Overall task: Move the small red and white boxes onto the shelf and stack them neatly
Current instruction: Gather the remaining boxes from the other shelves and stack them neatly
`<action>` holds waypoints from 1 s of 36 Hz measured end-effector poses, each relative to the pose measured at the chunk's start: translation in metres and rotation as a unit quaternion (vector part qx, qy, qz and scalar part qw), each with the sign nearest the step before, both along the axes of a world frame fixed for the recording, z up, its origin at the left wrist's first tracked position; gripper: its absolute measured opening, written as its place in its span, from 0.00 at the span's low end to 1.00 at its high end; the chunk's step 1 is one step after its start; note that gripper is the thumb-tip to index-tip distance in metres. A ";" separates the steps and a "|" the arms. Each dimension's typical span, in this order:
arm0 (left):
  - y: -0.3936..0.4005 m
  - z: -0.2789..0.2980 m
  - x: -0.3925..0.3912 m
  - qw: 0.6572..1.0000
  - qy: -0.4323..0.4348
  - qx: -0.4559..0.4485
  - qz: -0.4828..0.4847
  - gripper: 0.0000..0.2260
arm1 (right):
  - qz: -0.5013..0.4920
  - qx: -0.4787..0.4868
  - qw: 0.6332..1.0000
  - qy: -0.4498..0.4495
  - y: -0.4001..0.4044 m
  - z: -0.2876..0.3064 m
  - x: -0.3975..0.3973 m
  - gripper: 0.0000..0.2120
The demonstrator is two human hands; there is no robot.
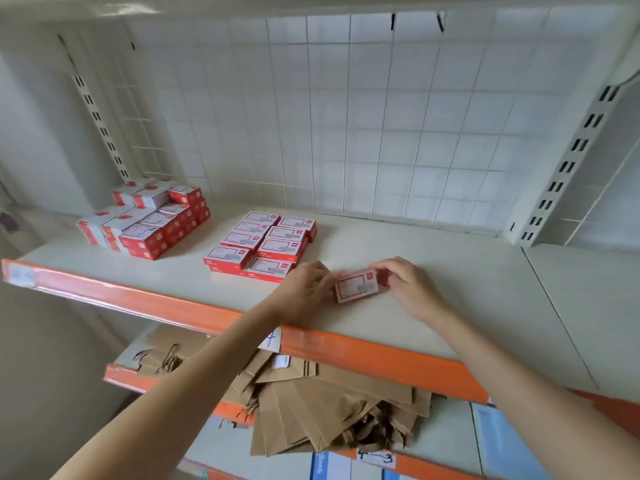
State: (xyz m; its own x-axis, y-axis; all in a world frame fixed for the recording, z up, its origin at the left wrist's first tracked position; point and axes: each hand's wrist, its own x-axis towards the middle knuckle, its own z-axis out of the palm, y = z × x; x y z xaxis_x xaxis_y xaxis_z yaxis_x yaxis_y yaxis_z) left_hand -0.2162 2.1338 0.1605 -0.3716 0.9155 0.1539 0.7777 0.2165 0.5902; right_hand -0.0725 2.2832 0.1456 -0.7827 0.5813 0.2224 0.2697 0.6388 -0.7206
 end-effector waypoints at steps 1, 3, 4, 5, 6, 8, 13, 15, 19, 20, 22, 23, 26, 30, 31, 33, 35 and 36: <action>0.001 -0.001 -0.001 1.000 -0.004 0.002 0.002 0.17 | -0.020 -0.001 1.000 0.013 -0.002 -0.002 0.000 0.19; 0.002 -0.004 -0.004 1.000 -0.012 0.020 0.000 0.13 | -0.051 0.005 0.998 0.029 -0.004 -0.006 0.000 0.18; 0.002 -0.007 -0.005 0.999 -0.023 0.030 0.000 0.10 | -0.063 0.005 0.997 0.033 -0.005 -0.007 0.000 0.18; 0.001 -0.008 -0.006 0.999 -0.031 0.035 0.003 0.10 | -0.074 0.002 0.997 0.034 -0.005 -0.007 0.001 0.17; 0.001 -0.009 -0.007 0.999 -0.035 0.037 0.005 0.11 | -0.083 0.001 0.996 0.034 -0.006 -0.007 0.002 0.17; -0.001 -0.012 -0.007 0.998 -0.034 0.044 0.009 0.13 | -0.094 0.006 0.995 0.029 -0.008 -0.006 0.002 0.17; -0.002 -0.015 -0.007 0.998 -0.038 0.045 0.007 0.18 | -0.107 0.005 0.994 0.038 -0.012 -0.005 0.002 0.17; -0.003 -0.014 -0.006 0.998 -0.041 0.045 0.012 0.19 | -0.105 0.005 0.994 0.035 -0.011 -0.004 0.003 0.16; -0.001 -0.016 -0.004 0.995 -0.060 0.068 0.043 0.15 | -0.091 -0.002 0.996 0.005 -0.013 -0.001 0.002 0.15; -0.001 -0.016 -0.003 0.994 -0.049 0.076 0.056 0.12 | -0.080 -0.013 0.997 -0.003 -0.013 0.000 0.002 0.14; -0.001 -0.016 -0.001 0.993 -0.006 0.085 0.081 0.06 | -0.046 -0.022 0.999 -0.019 -0.015 0.002 0.003 0.14; -0.001 -0.016 0.000 0.993 0.016 0.087 0.085 0.04 | -0.026 -0.010 0.999 -0.032 -0.016 0.003 0.003 0.15; -0.003 -0.018 0.004 0.991 0.068 0.081 0.080 0.02 | 0.016 0.079 0.993 -0.083 -0.017 0.000 0.003 0.21; -0.005 -0.014 0.003 0.991 0.093 0.058 0.071 0.06 | 0.026 0.111 0.991 -0.077 -0.014 -0.001 0.002 0.24; -0.005 -0.011 0.003 0.992 0.094 0.051 0.066 0.07 | 0.030 0.098 0.992 -0.078 -0.012 0.001 0.000 0.23; -0.009 -0.005 0.003 0.992 0.101 0.039 0.058 0.09 | 0.042 0.078 0.992 -0.095 -0.009 0.007 -0.003 0.20; -0.017 -0.001 0.001 0.989 0.133 0.027 0.060 0.10 | 0.049 0.072 0.991 -0.096 -0.012 0.012 -0.007 0.18; -0.022 0.000 -0.001 0.986 0.154 0.021 0.066 0.09 | 0.052 0.073 0.992 -0.090 -0.015 0.014 -0.011 0.17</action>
